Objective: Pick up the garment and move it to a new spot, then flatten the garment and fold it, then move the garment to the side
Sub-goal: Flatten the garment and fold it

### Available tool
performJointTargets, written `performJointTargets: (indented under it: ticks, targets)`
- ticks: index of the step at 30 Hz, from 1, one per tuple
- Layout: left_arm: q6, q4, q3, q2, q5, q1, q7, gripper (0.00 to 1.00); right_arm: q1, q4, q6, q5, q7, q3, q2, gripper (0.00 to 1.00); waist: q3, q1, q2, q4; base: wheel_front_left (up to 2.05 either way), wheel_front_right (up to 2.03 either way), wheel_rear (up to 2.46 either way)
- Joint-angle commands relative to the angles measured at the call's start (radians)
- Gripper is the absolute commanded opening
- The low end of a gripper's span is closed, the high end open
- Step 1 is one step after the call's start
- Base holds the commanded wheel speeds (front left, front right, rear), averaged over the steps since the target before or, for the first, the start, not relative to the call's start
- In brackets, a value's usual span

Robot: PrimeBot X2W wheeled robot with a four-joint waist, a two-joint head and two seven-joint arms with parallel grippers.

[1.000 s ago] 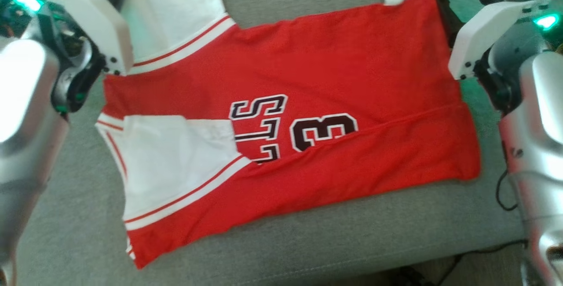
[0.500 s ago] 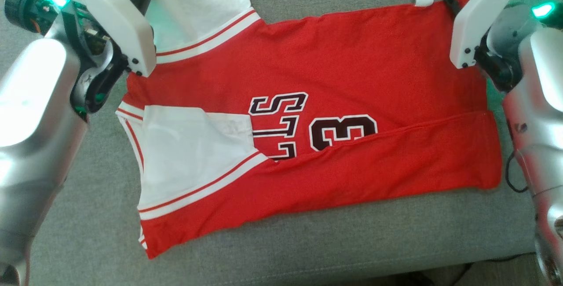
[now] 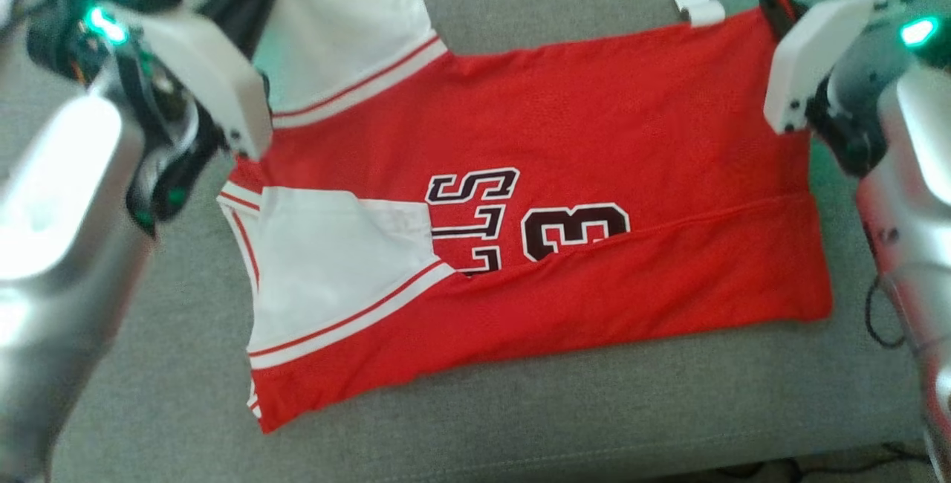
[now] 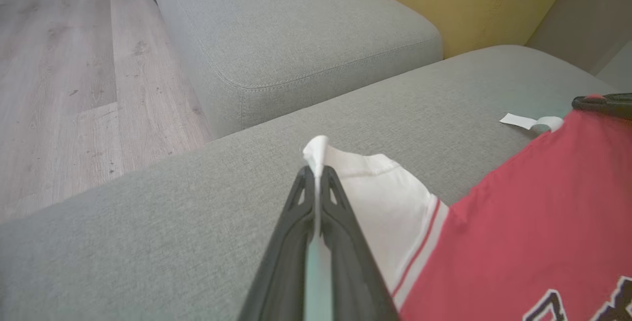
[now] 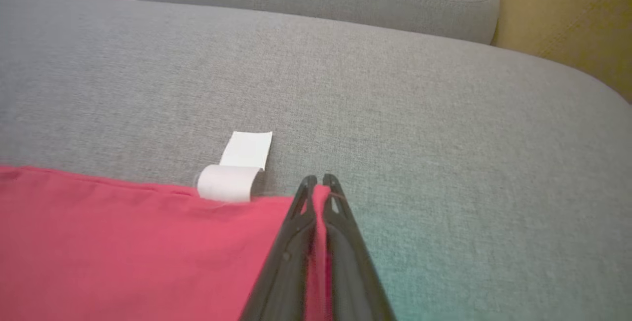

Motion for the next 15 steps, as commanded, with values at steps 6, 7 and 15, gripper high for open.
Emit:
performJointTargets:
  ticks: [6,7,15]
  targets:
    - [0.025,-0.146,0.046,0.08,-0.036,0.146,-0.053,0.0,0.128,-0.067,0.003,0.061,-0.066,0.023,-0.052,0.0,-0.103,0.0,0.0,0.024,0.0,0.0,0.0]
    - [0.033,-0.17,0.046,0.085,-0.043,0.178,-0.061,0.0,0.147,-0.073,0.003,0.069,-0.073,0.02,-0.059,0.0,-0.117,0.0,0.0,0.028,0.0,0.0,0.0]
    - [0.106,-0.31,0.028,0.112,-0.069,0.461,-0.148,0.0,0.326,-0.135,0.003,0.112,-0.099,-0.021,-0.089,0.0,-0.224,0.0,0.0,0.063,0.0,0.0,0.0]
